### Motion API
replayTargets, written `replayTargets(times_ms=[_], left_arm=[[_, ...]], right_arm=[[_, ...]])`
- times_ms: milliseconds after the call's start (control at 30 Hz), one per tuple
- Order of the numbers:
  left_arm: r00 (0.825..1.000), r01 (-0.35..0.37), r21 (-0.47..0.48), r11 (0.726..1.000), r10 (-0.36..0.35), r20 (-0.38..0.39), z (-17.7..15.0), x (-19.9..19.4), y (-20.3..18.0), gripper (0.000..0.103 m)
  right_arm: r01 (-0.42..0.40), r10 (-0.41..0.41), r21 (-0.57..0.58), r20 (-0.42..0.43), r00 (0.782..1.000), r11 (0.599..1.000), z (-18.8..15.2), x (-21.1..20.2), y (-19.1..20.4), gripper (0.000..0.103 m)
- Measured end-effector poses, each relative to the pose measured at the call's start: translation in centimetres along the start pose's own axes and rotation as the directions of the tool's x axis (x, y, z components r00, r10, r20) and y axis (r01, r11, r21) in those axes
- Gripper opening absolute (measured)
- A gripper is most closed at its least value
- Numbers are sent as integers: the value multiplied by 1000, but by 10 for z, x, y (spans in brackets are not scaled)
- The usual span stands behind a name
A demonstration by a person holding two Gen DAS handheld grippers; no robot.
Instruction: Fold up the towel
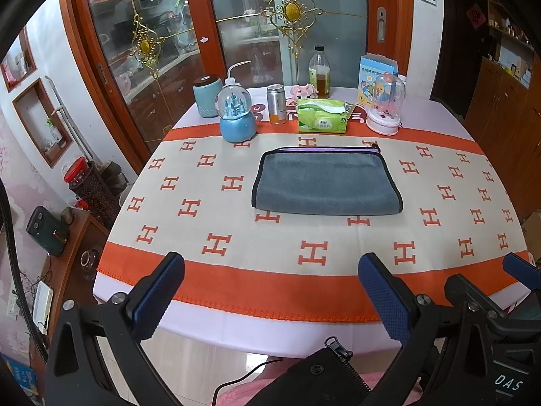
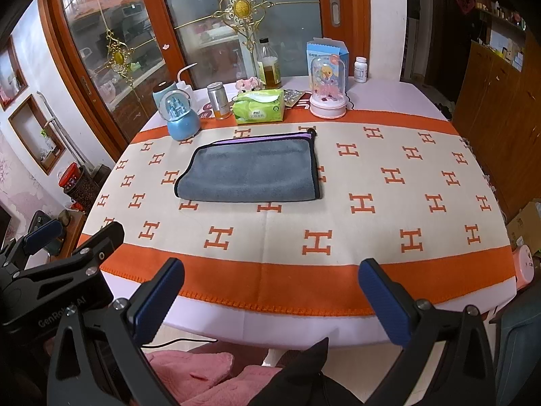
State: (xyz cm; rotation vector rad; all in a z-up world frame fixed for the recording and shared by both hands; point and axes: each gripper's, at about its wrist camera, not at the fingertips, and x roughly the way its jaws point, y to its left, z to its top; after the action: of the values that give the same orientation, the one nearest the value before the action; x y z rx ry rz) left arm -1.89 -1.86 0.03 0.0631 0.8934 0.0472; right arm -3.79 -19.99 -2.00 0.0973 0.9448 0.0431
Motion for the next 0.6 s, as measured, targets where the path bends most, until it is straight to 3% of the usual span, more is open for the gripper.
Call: replayTargets(times_ms=[600], left_arm=[[1000,-3,2,1000,3,1,-2,0,0,102]], right_arm=[[-4,4,1,-1,1000,1000,-3,0,-1,103]])
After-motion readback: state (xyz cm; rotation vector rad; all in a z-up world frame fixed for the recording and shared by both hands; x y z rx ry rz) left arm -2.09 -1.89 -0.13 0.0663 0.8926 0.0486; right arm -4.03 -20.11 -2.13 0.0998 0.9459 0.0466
